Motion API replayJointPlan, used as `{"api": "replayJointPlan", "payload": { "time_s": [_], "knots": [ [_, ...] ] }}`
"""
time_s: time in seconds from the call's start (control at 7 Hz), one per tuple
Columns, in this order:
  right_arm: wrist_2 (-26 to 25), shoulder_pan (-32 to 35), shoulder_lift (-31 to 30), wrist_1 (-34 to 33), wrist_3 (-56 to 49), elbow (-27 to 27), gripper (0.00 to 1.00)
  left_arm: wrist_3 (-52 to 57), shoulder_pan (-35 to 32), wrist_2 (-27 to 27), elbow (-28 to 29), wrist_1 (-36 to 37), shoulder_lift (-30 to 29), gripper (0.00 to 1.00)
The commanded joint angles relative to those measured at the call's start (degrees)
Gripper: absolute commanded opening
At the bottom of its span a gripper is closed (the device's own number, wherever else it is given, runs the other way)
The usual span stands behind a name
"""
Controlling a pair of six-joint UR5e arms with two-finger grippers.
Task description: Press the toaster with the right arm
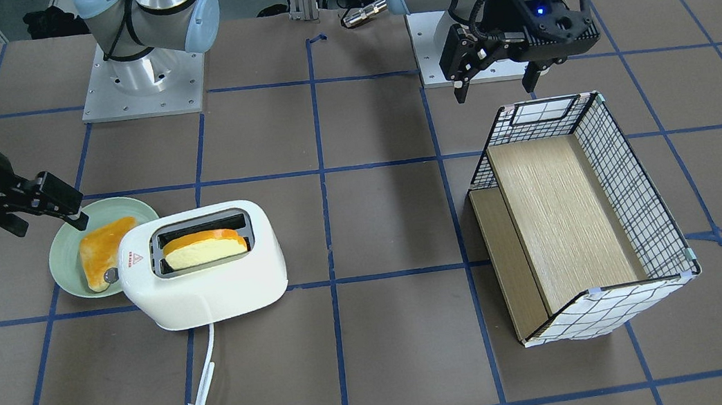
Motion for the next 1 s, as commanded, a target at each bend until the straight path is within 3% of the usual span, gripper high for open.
{"api": "replayJointPlan", "payload": {
  "time_s": [0.0,0.29,0.57,0.86],
  "knots": [
    [-2.9,2.5,-1.4,3.2,0.6,-3.7,1.0,0.0,0.0,0.0,0.0,0.0,0.0,1.0],
    [-3.4,9.8,-1.4,3.1,8.4,-4.5,1.0,0.0,0.0,0.0,0.0,0.0,0.0,1.0],
    [-8.6,16.3,-1.4,3.3,14.0,-5.9,1.0,0.0,0.0,0.0,0.0,0.0,0.0,1.0],
    [-8.8,17.4,-1.7,5.5,14.2,-6.2,1.0,0.0,0.0,0.0,0.0,0.0,0.0,1.0]
  ]
}}
